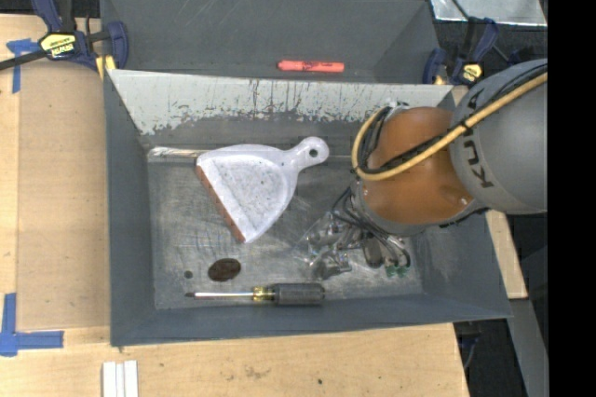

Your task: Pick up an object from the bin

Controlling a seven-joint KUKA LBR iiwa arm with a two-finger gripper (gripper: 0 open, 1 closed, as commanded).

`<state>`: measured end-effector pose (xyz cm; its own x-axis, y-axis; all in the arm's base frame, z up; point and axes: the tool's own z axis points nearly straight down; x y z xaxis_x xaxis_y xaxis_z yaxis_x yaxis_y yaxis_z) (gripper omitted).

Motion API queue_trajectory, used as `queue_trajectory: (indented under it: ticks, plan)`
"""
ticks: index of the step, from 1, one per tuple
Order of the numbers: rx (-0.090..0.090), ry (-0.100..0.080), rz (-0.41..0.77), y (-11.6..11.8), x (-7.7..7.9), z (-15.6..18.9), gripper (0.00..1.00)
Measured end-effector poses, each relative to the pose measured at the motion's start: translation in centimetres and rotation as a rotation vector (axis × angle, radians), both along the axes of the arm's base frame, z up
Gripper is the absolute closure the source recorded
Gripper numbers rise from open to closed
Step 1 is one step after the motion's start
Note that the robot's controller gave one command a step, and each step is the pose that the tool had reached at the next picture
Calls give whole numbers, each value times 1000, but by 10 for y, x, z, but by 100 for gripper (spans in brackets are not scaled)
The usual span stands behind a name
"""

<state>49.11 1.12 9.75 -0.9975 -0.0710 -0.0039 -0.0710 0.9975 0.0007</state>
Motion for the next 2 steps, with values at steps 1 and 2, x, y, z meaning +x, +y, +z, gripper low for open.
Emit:
queue_trajectory:
  ticks: [1,2]
  plan:
    - [0,0,0,0,0,0,100]
    - [0,1,-56,5,17,104,100]
